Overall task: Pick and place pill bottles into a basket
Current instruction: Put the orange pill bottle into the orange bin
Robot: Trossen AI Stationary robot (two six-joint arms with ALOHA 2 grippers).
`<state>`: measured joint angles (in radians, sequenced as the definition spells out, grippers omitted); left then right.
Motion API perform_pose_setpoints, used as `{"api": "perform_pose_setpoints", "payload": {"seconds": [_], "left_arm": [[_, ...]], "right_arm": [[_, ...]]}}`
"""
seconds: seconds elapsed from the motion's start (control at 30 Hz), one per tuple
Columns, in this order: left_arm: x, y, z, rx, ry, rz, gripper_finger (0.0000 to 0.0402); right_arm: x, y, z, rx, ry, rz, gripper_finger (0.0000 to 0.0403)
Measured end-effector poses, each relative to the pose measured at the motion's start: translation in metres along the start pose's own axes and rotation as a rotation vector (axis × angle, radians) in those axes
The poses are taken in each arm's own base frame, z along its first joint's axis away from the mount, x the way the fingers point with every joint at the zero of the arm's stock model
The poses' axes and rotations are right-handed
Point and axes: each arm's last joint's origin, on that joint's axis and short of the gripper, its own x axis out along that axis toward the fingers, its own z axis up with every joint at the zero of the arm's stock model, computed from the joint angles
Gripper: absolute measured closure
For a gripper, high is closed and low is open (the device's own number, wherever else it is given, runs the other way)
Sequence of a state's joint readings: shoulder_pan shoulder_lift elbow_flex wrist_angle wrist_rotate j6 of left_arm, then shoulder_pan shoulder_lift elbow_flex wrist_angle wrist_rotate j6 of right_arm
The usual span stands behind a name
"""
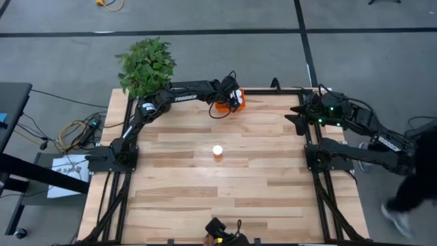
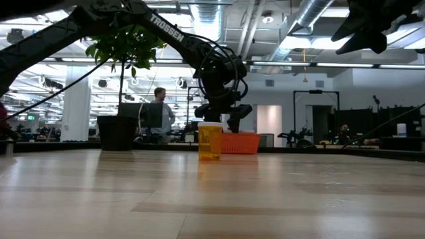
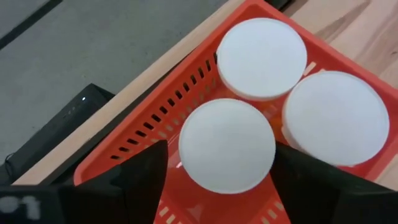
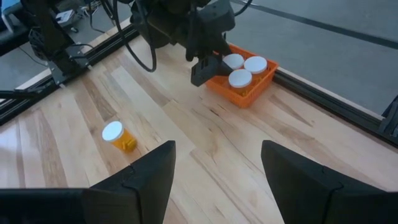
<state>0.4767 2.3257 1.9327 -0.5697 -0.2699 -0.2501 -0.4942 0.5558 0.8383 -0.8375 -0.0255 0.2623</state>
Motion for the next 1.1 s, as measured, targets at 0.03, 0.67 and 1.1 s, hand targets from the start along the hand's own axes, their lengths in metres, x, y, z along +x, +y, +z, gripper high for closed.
{"api": "perform_pose_setpoints", "payload": {"seconds": [0.03, 0.67, 1.1], "left_arm": [[0.000, 0.000, 0.000, 0.000, 0.000, 0.001, 0.0140], [-0.022, -0.010, 0.008, 0.052, 0.061, 0.005, 0.0139], [-0.075, -0.028, 0.006, 0.293, 0.251, 0.076, 0.0139]], "right_arm": [[0.000, 0.000, 0.000, 0.000, 0.000, 0.000, 0.0171], [0.000, 0.000, 0.000, 0.000, 0.000, 0.000, 0.0171], [0.000, 0.000, 0.000, -0.003, 0.000, 0.000, 0.0171]]}}
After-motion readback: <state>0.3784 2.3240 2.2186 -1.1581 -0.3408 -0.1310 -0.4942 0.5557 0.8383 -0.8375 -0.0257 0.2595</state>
